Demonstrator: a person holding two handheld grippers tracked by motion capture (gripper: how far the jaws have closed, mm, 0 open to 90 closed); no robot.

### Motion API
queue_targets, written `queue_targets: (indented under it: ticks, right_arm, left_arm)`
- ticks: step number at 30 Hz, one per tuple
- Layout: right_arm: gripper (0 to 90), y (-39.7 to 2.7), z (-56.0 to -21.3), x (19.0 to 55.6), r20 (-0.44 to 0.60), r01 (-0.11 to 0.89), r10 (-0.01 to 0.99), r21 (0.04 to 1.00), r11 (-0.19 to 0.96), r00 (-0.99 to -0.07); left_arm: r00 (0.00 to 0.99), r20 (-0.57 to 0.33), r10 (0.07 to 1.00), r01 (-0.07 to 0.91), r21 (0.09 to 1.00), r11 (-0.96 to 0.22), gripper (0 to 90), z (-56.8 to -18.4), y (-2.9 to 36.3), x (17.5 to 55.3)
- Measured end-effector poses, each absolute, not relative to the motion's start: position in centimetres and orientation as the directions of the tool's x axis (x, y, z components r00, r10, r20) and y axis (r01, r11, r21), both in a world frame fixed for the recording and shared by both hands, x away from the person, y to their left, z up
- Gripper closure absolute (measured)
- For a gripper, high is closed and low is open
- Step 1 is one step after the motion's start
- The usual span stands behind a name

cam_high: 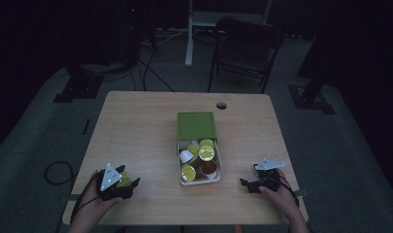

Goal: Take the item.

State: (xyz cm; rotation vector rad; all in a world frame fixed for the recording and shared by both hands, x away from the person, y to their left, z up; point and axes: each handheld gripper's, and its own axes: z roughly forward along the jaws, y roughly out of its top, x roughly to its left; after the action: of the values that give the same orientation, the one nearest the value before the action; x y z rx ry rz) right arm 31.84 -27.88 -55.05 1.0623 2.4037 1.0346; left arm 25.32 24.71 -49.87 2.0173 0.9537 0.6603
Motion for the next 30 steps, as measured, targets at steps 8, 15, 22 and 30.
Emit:
queue_targets:
  ticks: [8,15,22,30]
  right_arm:
    - [12.0,-27.9,-55.1,31.8,0.003,0.51,0.739,0.725,0.462,-0.674]
    - [11.9,-27.9,-55.1,31.8,0.003,0.51,0.739,0.725,0.462,-0.674]
    - [11.8,-27.9,-55.0,31.8,0.003,0.511,0.74,0.725,0.462,-0.673]
    - [11.6,-27.9,-55.0,31.8,0.004,0.513,0.741,0.724,0.461,-0.671]
  left_arm:
    - [0.636,0.105,0.765,0.372,0.826,-0.423,27.9,-49.5,23.1,25.5]
    - [0.695,0.091,0.714,0.355,0.819,-0.45,27.0,-49.7,21.2,25.6]
    - [0.74,0.079,0.668,0.337,0.815,-0.47,22.3,-50.0,20.0,25.6]
    - [0.804,0.077,0.589,0.299,0.804,-0.514,18.9,-50.7,18.5,25.4]
